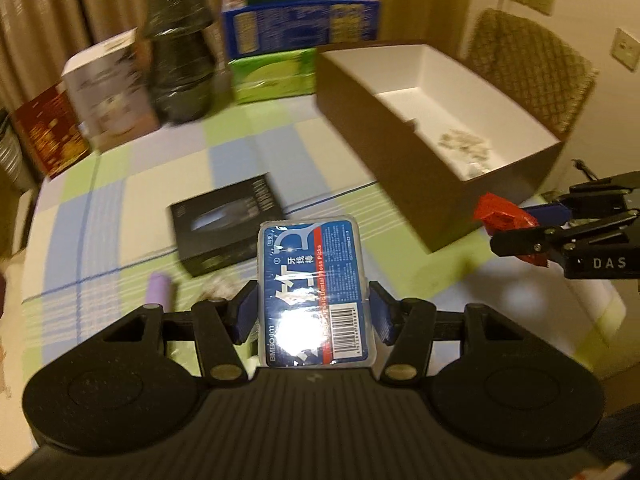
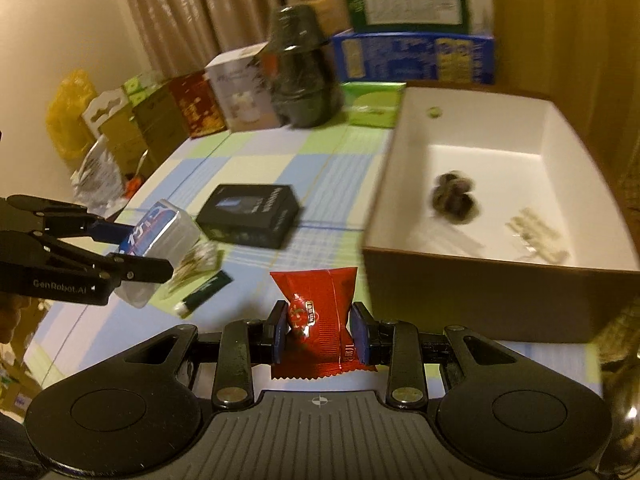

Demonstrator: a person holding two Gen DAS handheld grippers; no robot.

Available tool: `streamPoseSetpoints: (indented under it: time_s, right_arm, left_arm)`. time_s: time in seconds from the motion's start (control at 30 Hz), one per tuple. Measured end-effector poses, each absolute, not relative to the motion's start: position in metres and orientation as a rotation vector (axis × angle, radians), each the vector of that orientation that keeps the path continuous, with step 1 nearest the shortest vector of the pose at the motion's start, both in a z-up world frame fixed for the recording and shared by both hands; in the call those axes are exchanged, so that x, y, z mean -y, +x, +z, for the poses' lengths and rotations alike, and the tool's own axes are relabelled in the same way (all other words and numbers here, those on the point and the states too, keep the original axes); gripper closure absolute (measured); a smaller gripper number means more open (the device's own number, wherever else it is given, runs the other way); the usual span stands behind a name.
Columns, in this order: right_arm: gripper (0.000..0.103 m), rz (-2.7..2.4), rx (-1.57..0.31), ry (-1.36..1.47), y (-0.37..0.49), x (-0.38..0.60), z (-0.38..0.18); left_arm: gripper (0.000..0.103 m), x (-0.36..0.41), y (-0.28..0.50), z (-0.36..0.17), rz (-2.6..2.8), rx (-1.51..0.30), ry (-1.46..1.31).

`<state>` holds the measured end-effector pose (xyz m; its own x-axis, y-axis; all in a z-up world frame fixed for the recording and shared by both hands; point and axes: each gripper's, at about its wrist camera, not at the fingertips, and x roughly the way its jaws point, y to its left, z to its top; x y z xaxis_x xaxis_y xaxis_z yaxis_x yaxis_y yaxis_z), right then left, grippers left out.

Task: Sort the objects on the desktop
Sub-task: 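Carry the toothpick case and candy packet with both grippers over the box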

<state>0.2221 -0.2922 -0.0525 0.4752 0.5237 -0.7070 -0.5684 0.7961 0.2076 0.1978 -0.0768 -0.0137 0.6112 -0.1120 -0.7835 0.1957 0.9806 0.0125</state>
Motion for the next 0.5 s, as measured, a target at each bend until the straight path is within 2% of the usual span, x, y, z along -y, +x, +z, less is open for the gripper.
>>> streamPoseSetpoints:
  time_s: [0.5]
  right_arm:
    - [0.072, 0.555, -0.767, -0.022, 0.249, 0.377, -0.020]
  left_arm:
    - [0.050, 0.188, 0.238, 0.011, -0.382, -0.792, 0.162]
